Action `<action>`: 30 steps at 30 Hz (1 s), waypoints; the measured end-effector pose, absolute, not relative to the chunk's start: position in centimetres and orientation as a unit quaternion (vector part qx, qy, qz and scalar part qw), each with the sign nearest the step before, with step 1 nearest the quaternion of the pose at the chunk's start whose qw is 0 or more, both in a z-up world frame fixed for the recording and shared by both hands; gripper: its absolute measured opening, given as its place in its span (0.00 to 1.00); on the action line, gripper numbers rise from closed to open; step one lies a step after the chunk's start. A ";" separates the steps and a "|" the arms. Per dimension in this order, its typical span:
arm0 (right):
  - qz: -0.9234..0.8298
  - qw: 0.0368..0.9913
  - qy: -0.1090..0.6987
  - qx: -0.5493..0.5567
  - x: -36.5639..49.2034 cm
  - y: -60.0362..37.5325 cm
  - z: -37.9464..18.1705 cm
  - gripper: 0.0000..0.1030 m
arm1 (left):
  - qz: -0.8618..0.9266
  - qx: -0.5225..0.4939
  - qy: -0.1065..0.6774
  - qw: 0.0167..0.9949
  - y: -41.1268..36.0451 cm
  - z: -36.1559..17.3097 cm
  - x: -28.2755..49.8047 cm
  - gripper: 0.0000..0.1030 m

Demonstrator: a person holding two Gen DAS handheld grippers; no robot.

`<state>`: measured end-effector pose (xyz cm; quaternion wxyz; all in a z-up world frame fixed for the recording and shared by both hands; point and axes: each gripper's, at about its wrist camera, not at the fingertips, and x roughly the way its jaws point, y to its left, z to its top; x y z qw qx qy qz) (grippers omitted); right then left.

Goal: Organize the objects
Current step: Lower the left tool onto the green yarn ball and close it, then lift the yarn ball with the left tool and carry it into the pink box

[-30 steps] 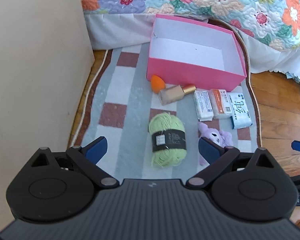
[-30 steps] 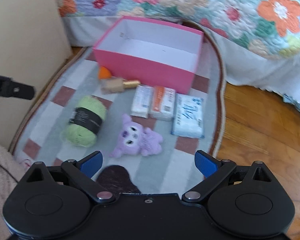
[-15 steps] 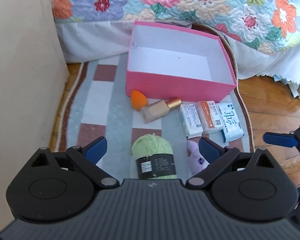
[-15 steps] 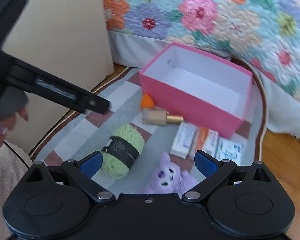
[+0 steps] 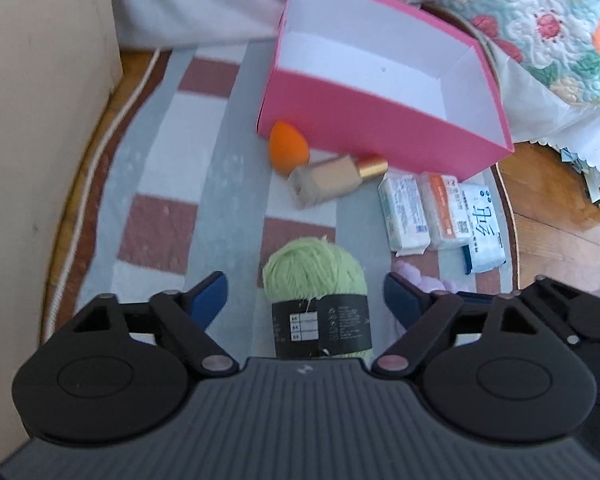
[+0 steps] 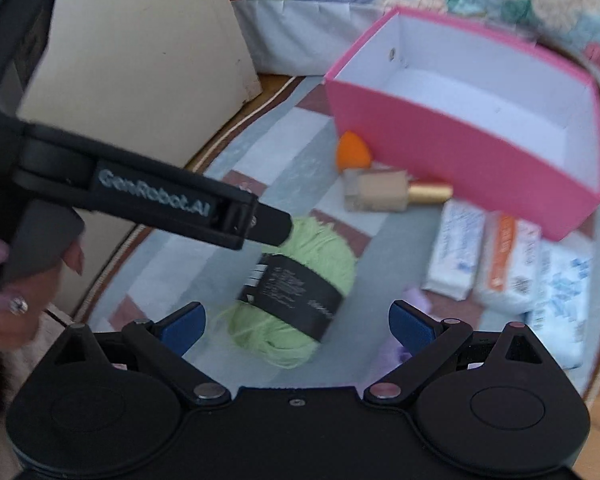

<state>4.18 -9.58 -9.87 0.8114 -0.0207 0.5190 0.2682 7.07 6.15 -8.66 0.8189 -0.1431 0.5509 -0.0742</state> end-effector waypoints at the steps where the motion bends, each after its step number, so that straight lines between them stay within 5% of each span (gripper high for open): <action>1: 0.273 0.807 0.523 -0.014 4.3 -9.5 -10.2 0.94 | -0.077 -0.150 0.554 0.815 6.3 -9.2 7.0 0.73; 15: 0.268 0.787 0.555 0.038 4.2 -8.5 -15.6 0.85 | -0.103 -0.250 0.569 0.777 7.8 -14.8 5.9 0.67; 17: 0.258 0.785 0.560 0.049 4.4 -8.8 -16.6 0.71 | -0.115 -0.263 0.573 0.768 7.6 -15.2 5.8 0.61; 22: 0.260 0.788 0.556 0.055 4.3 -9.1 -17.2 0.60 | -0.107 -0.259 0.564 0.777 6.9 -15.5 5.3 0.54; 30: 0.264 0.822 0.504 0.011 3.0 -9.1 -14.6 0.55 | -0.112 -0.263 0.528 0.800 6.2 -12.8 4.3 0.52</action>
